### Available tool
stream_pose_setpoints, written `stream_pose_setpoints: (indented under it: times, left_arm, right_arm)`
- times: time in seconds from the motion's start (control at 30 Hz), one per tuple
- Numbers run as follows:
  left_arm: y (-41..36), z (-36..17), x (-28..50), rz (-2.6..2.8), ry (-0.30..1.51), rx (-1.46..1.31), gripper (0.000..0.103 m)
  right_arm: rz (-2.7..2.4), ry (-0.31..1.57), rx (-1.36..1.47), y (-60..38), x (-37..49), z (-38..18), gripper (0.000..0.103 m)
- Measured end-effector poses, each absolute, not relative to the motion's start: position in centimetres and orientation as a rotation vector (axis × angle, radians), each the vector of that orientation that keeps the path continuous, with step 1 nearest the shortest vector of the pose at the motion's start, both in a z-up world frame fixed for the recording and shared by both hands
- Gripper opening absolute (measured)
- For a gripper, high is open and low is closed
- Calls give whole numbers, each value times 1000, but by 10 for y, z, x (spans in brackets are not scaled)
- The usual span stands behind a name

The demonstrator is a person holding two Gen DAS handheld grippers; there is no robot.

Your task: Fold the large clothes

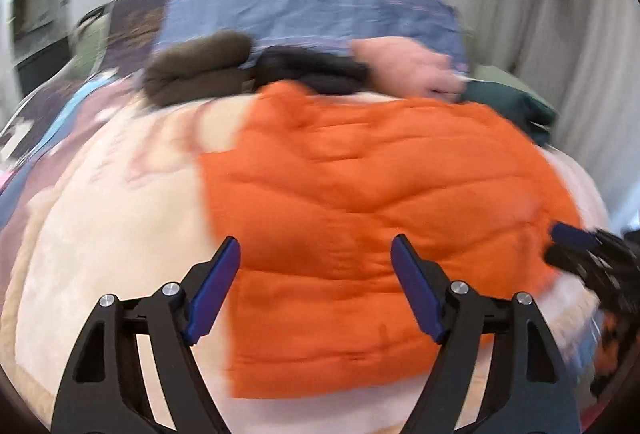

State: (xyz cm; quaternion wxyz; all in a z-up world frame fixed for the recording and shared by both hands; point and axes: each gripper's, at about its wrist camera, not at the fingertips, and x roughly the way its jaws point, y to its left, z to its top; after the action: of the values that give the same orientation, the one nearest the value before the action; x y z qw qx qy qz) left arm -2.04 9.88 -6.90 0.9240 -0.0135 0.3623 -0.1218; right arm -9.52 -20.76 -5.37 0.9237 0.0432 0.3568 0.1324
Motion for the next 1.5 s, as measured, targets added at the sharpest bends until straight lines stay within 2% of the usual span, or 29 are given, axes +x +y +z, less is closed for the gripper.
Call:
stream_pose_setpoints:
  times: [0.17, 0.27, 0.47, 0.53, 0.6, 0.73, 0.83, 0.93, 1.07, 1.1, 1.13, 1.2, 1.3, 1.4, 1.5]
  left_arm:
    - [126, -95, -5, -203, 837, -111, 79]
    - [133, -117, -1, -202, 884, -144, 88]
    - [147, -124, 11, -265, 913, -239, 88]
    - [149, -121, 17, -285, 905, -245, 88]
    - [152, -118, 26, -309, 905, -268, 89]
    - [157, -115, 47, -335, 911, -314, 90]
    - [161, -119, 67, -371, 930, -378, 90]
    - [162, -128, 86, -403, 957, -438, 90]
    - [154, -146, 97, -458, 970, -404, 89]
    - [152, -146, 96, -466, 957, -385, 84]
    - [151, -144, 94, -481, 947, -377, 73]
    - [151, -143, 90, -519, 935, -383, 68]
    - [153, -141, 86, -516, 927, -385, 69]
    - [155, -139, 90, -516, 937, -405, 76]
    - [154, -137, 97, -507, 941, -400, 78]
  right_arm:
    - [270, 862, 44, -176, -69, -91, 60]
    - [252, 917, 62, -173, -55, -121, 60]
    - [291, 930, 134, -184, -57, -95, 60]
    - [285, 854, 117, -185, -62, -72, 62]
    - [272, 789, 72, -180, -57, -55, 70]
    - [226, 738, 66, -180, -19, -36, 70]
    - [191, 783, 116, -186, 26, -42, 68]
    - [163, 905, 133, -188, 70, -79, 69]
    - [156, 944, 87, -185, 83, -102, 71]
    - [160, 949, 85, -184, 84, -102, 71]
    - [179, 952, 75, -184, 83, -100, 71]
    - [204, 968, 66, -183, 82, -92, 70]
    - [266, 924, 79, -185, 79, -61, 69]
    - [243, 838, 17, -186, 85, -36, 72]
    - [199, 881, 43, -190, 121, -43, 72]
